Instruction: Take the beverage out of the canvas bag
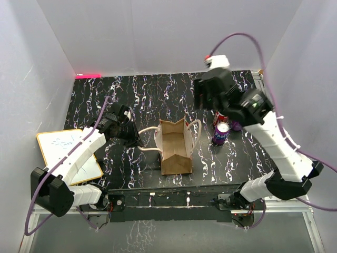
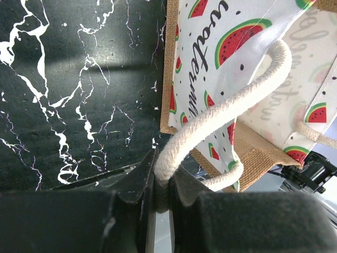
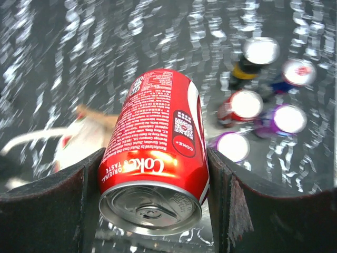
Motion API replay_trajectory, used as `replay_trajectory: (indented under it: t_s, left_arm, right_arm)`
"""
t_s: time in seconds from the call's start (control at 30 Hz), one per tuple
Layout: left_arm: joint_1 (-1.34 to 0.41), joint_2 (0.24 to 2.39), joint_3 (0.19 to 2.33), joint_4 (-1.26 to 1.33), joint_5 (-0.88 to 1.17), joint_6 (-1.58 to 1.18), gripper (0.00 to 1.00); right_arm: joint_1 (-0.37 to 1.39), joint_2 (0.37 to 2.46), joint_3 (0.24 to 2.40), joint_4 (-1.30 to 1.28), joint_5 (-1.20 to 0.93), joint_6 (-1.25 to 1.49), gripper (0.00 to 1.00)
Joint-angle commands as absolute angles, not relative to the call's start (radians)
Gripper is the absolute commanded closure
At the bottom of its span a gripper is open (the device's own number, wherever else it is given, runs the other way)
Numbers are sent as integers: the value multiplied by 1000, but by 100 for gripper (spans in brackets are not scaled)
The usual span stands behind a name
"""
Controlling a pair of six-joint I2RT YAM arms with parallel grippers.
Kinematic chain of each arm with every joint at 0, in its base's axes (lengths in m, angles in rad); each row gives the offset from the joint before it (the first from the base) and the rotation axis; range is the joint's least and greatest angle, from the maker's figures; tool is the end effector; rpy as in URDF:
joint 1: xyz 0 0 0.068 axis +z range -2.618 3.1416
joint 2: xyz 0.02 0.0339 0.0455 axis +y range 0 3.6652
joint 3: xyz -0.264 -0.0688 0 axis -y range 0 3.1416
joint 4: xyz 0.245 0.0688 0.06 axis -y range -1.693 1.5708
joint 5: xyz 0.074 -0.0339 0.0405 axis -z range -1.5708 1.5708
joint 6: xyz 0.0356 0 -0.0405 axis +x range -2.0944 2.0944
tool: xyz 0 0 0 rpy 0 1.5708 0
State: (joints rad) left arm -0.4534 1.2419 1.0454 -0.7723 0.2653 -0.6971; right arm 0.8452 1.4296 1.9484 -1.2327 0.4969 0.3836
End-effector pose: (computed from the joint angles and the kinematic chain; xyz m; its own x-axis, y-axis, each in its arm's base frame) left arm 0.2189 -0.1171 0.2851 -0.9251 -0.2384 -0.2954 -0.0492 0.8470 -0.5292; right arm 0.1756 0.1724 0.4795 -0.5596 -0.1351 -0.8177 -0.2255 0.9742 -0.0066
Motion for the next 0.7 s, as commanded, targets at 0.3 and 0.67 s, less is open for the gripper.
replay_trajectory:
  t_s: [0.3, 0.67]
  left_arm:
    - [-451, 1286, 1114, -821, 271, -636, 100]
    - [-451, 1344, 1195, -888, 277, -573, 100]
  right_arm:
    - [36, 1346, 1514, -1103, 399, 390, 92]
    - [-115, 1359, 1158, -855, 134, 433, 92]
